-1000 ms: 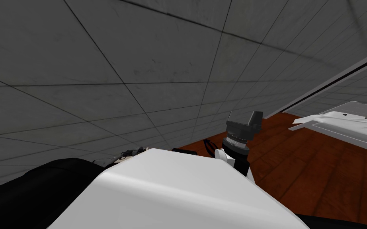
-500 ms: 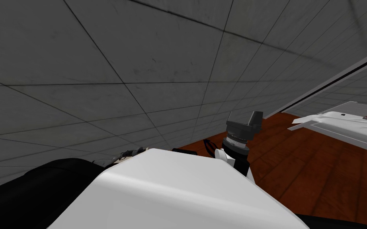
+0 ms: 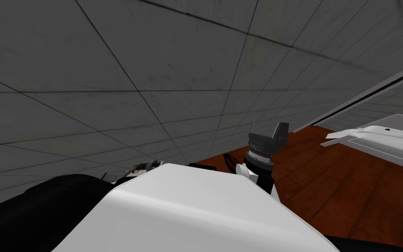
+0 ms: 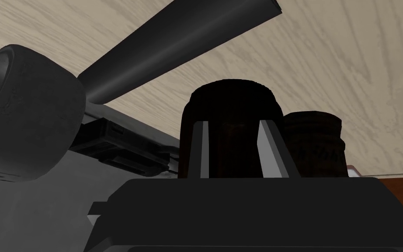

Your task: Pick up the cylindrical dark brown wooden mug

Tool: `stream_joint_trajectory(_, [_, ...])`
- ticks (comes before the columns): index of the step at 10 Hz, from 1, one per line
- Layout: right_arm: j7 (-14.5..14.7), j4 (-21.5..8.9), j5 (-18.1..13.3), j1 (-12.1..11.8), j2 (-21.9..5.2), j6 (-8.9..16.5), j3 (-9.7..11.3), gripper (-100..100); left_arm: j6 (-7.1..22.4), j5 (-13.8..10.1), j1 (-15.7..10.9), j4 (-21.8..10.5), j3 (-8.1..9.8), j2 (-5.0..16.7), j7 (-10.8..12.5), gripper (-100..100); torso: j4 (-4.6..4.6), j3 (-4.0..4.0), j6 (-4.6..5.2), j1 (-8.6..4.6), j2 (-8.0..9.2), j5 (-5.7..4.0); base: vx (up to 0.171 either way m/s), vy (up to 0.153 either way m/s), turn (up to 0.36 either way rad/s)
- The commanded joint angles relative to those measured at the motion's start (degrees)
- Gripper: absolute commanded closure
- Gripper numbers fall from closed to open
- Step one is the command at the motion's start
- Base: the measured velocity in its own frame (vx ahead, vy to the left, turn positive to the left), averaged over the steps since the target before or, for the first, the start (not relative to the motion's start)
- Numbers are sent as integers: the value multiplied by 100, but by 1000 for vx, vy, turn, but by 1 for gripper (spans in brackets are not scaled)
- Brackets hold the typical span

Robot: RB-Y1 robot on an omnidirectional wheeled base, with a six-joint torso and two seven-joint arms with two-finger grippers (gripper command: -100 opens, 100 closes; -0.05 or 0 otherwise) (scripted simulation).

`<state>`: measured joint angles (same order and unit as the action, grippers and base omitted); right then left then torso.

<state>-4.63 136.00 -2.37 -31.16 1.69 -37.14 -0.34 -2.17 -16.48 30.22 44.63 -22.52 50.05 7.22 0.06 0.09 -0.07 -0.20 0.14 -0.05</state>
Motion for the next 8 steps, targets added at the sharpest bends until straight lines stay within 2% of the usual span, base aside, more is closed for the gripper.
stream_joint_trajectory(1, [0, 0, 0, 0, 0, 0, 0, 0, -2, -261, -80, 40, -229, 176, -50, 100, 0, 0, 0, 0, 0, 0, -19, -56, 61])
stream_joint_trajectory(6, [0, 0, 0, 0, 0, 0, 0, 0, -37, -1037, -425, 29, -959, 661, -199, 100, -1, -1, -1, -3, -2, -8, -14, -44, 63])
stream_joint_trajectory(7, [0, 0, 0, 0, 0, 0, 0, 0, -20, -936, -366, 59, -850, 607, -178, 100, -2, -1, -1, -5, -1, -9, -8, -19, 12])
stream_joint_trajectory(8, [0, 0, 0, 0, 0, 0, 0, 0, -24, -954, -372, 55, -868, 616, -185, 0, -2, -2, 0, 0, -3, -9, 0, 0, 0])
